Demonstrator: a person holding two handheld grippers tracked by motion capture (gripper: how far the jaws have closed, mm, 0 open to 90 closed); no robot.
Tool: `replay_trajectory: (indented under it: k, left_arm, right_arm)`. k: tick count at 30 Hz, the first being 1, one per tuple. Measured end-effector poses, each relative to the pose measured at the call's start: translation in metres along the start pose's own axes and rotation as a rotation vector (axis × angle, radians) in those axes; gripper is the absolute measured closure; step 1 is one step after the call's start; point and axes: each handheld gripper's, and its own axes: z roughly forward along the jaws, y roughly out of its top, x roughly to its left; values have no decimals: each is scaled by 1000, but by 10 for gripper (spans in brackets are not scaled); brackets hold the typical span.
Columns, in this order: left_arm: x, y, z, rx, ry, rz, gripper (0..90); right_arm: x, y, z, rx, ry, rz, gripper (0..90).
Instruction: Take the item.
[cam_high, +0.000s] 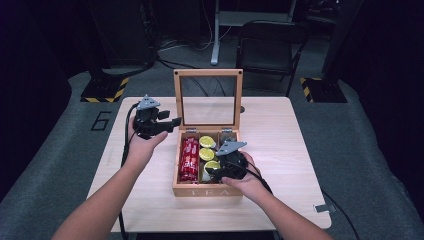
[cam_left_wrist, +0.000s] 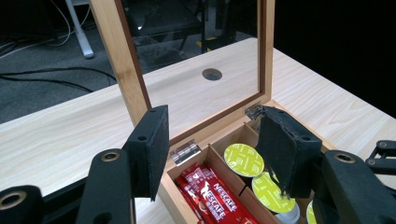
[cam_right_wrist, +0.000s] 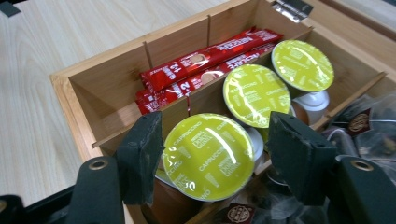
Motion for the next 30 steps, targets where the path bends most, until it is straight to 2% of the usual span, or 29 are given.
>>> replay_trajectory:
  k: [7,13,30]
  left_arm:
    - [3,-1,-2,-1,9,-5,435]
    - [5,-2,-4,-2,11,-12,435]
    - [4,-3,-3,-3,12,-12,435]
  right_arm:
    - [2,-1,8,17,26,-16,320]
    - [3,-1,13,43,25,-25,312]
    - [-1,-3,16,57,18,-31,321]
